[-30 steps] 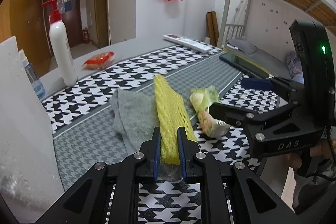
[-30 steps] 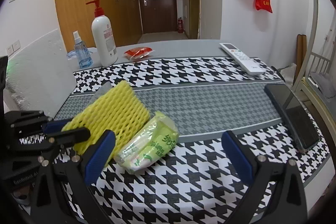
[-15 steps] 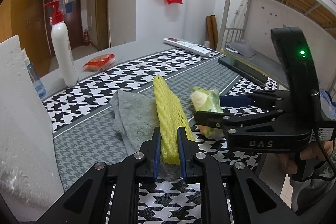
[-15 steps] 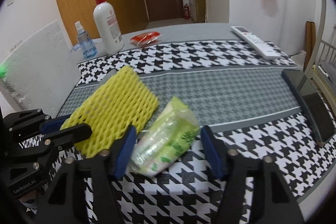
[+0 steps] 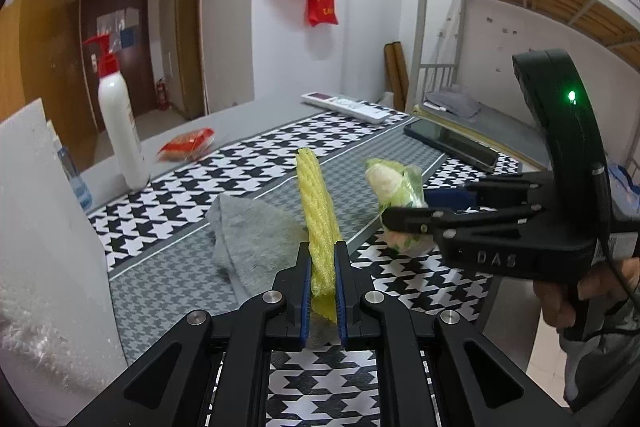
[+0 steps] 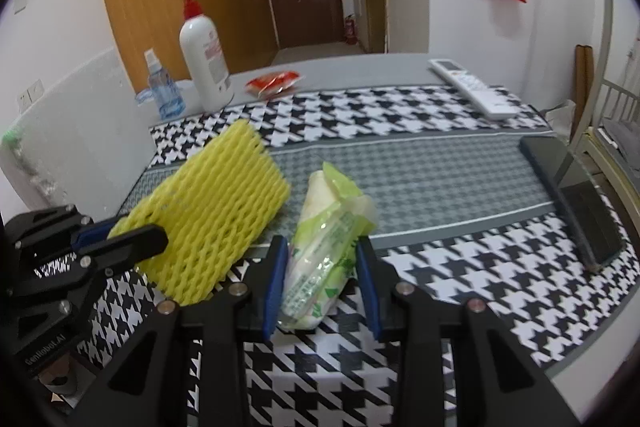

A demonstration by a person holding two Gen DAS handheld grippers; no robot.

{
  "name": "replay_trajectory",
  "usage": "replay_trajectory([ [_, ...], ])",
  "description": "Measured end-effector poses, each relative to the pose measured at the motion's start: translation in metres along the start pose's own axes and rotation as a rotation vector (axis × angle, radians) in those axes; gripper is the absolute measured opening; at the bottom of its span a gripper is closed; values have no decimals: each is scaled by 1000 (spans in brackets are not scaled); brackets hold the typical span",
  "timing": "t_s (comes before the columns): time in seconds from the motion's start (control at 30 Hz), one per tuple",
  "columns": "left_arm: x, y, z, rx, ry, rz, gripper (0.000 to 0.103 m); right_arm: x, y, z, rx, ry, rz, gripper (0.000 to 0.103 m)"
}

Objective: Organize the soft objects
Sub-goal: 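Lift the yellow net with the left gripper while the right gripper lifts the green packet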

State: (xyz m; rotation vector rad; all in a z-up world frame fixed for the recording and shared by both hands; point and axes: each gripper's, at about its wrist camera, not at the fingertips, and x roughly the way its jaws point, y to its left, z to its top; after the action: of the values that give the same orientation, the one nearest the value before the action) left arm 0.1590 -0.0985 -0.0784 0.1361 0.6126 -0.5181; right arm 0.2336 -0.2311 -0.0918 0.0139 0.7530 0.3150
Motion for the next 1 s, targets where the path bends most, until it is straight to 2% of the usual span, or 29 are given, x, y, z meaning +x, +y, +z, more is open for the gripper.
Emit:
replay_trajectory([
  [0.13, -9, -4, 3, 2, -33, -13, 10, -15, -2, -2, 10, -29, -2, 39],
  [0.27, -20, -5, 7, 5, -73, 8, 10, -29, 0, -2, 12, -64, -5, 39],
  [0.57, -35, -11, 11, 25, -101, 72, 10, -50, 4, 1, 5, -117, -4, 39],
  [1.0, -66, -13, 15, 24, -166, 99, 10, -77, 9, 1, -9, -181, -3, 39],
])
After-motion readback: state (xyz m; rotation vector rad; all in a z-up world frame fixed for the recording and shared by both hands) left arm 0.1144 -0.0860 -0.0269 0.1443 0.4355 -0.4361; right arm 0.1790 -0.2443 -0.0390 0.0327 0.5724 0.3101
